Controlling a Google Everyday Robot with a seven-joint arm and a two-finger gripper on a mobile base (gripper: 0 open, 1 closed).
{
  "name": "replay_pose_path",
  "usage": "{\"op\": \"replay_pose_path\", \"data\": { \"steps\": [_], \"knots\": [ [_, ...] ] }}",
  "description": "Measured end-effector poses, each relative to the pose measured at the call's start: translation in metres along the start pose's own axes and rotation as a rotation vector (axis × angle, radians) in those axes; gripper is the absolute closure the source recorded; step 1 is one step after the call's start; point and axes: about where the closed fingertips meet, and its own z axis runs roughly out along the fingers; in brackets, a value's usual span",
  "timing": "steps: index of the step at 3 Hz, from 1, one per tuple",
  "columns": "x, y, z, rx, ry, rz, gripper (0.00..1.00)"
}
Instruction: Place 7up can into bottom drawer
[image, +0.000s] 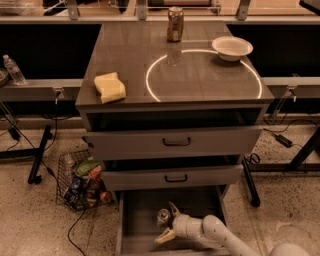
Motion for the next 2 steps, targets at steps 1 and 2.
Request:
{"op": "replay_pose_path", "data": {
  "steps": [1, 2],
  "knots": [
    [-0.010, -0.004, -0.033, 0.048, -0.029, 0.054, 0.00],
    [-0.031, -0.025, -0.112, 0.176, -0.060, 0.067, 0.00]
  ]
}}
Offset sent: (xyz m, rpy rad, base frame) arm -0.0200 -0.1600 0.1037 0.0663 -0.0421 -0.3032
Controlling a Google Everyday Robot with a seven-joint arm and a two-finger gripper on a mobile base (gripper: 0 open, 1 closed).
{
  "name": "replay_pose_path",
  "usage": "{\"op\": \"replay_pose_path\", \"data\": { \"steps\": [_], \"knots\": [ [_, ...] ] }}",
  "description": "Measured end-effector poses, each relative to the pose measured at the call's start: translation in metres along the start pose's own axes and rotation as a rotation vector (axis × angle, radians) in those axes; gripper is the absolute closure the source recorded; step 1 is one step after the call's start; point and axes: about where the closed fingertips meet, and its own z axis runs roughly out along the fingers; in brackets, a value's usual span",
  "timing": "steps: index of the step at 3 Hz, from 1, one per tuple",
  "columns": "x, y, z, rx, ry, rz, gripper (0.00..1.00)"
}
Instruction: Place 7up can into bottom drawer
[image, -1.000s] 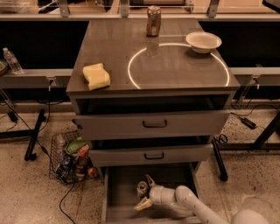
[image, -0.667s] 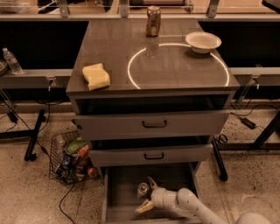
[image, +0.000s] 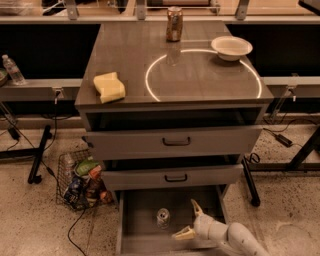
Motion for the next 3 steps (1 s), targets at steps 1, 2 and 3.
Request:
{"op": "replay_pose_path", "data": {
  "steps": [1, 2, 3],
  "knots": [
    [-0.027, -0.027, -0.048, 0.085, -0.022, -0.045, 0.00],
    [-0.077, -0.061, -0.112, 0.216, -0.043, -0.158, 0.00],
    [-0.104, -0.074, -0.145, 0.281, -0.044, -0.214, 0.00]
  ]
}}
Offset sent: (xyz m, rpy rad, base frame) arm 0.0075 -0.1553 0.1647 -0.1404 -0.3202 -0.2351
